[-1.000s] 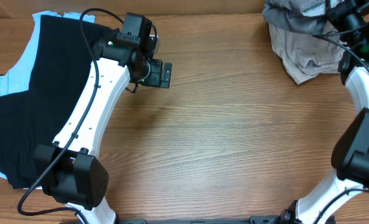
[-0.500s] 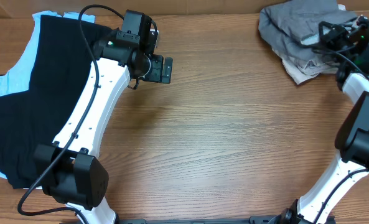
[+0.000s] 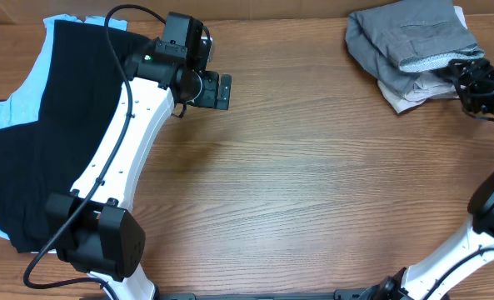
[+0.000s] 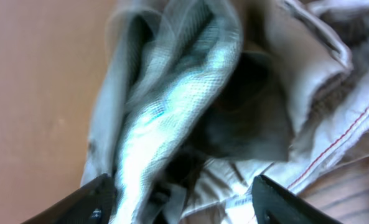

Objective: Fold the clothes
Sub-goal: 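Place the grey shorts on the beige garment at upper right, release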

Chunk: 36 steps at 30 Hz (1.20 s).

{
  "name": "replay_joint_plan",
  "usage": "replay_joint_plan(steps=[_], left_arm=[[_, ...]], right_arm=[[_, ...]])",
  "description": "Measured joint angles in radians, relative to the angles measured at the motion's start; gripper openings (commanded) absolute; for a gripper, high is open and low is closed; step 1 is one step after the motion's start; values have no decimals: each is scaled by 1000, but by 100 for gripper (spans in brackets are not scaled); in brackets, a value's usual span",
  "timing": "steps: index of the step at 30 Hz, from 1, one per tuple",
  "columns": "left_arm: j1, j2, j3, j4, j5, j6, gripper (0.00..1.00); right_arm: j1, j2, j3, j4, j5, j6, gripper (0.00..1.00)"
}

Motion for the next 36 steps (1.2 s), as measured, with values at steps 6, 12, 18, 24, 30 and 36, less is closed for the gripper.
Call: replay_joint_plan(steps=[6, 12, 18, 24, 30, 36], left_arm=[[0, 0, 0, 3, 0, 0, 100], [0, 0, 0, 24, 0, 0, 100], [0, 0, 0, 52, 0, 0, 100], [0, 0, -2, 51, 0, 0, 100], [0, 0, -2, 52, -6, 0, 100], [0, 0, -2, 52, -15, 0, 100]], right_arm=[[32, -181, 0, -56, 98, -220, 100], [144, -237, 6, 63, 314, -409, 100], [283, -121, 10, 339, 515, -524, 100], [312, 34, 10, 385, 616, -541, 100], [280, 135, 10, 314, 640, -535, 100], [277, 146, 17, 290, 640, -534, 100]])
